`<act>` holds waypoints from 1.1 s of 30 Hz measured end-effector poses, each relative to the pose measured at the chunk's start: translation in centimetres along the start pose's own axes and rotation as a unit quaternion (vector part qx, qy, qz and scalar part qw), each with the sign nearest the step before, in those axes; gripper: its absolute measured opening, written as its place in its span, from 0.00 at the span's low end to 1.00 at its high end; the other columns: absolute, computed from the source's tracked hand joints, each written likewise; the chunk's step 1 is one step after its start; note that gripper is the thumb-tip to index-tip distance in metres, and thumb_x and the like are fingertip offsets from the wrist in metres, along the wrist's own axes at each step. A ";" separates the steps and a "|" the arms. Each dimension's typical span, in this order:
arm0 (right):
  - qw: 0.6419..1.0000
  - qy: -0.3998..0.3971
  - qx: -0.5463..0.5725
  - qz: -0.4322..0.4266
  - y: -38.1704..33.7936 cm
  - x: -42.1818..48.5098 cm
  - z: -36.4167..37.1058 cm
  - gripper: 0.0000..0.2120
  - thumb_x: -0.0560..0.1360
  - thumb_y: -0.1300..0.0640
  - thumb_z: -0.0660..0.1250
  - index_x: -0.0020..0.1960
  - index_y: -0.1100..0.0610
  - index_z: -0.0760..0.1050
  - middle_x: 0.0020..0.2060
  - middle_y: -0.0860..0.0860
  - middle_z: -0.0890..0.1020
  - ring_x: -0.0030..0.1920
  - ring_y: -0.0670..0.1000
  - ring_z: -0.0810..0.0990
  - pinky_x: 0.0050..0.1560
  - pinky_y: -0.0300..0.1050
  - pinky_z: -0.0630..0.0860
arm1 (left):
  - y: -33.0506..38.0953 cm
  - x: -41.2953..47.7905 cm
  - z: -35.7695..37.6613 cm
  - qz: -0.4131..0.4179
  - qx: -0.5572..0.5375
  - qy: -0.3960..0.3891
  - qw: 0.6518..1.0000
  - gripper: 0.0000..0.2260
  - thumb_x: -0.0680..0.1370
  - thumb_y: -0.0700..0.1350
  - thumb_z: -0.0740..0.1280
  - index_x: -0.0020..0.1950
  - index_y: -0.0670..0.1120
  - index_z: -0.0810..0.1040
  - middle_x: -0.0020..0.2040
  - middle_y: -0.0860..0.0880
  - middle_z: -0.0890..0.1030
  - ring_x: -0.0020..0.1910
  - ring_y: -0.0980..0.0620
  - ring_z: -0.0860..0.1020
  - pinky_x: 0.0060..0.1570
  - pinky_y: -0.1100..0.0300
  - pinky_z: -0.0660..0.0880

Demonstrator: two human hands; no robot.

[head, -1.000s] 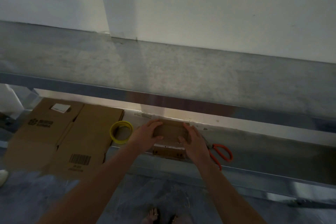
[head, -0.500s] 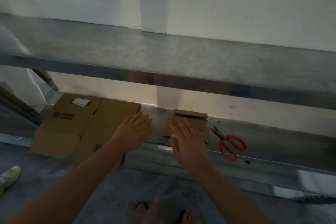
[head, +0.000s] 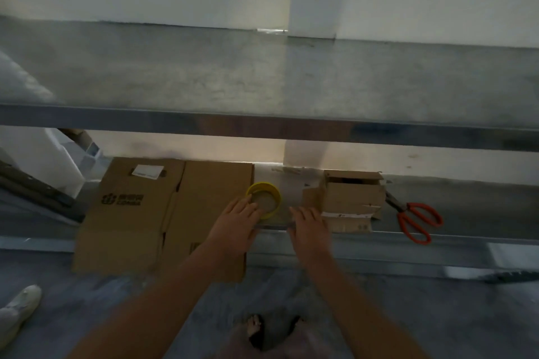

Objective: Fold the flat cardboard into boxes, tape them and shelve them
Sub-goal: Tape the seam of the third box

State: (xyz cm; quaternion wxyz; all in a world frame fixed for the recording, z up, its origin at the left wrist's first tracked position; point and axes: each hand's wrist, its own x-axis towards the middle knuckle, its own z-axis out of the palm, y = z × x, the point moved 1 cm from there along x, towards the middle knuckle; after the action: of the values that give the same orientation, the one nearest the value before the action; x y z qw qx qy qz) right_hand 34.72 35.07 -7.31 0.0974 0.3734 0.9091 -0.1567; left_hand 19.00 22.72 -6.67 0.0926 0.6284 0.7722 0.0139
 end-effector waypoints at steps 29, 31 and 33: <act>0.968 0.066 0.243 -0.019 2.3 -2.3 -6.8 0.07 0.77 0.55 0.66 0.48 0.44 0.71 0.41 0.41 0.77 0.40 0.40 0.76 0.39 0.32 0.70 | 2.5 1.0 -7.6 0.066 -0.189 0.113 0.973 0.16 0.80 0.41 0.62 0.67 0.51 0.73 0.66 0.53 0.73 0.65 0.58 0.64 0.66 0.71 0.56; 0.963 0.064 0.261 -0.028 4.4 -2.6 -9.0 0.07 0.76 0.53 0.69 0.45 0.41 0.73 0.39 0.38 0.77 0.40 0.37 0.76 0.38 0.29 0.67 | 4.2 1.9 -9.1 0.073 -0.195 0.118 0.971 0.16 0.80 0.40 0.62 0.67 0.52 0.73 0.66 0.53 0.73 0.64 0.59 0.64 0.66 0.69 0.59; 0.958 0.052 0.280 -0.034 6.6 -2.6 -11.1 0.04 0.76 0.51 0.70 0.47 0.43 0.77 0.42 0.39 0.80 0.43 0.37 0.77 0.39 0.28 0.69 | 6.0 2.9 -10.3 0.073 -0.192 0.134 0.970 0.16 0.81 0.40 0.61 0.67 0.52 0.74 0.65 0.52 0.73 0.64 0.56 0.66 0.66 0.65 0.61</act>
State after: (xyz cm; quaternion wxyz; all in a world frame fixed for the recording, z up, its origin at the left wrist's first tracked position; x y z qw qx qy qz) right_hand 40.58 41.80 2.43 -0.0642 0.3621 0.8447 -0.3889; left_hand 22.64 27.74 3.88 0.1063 0.6461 0.7124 0.2524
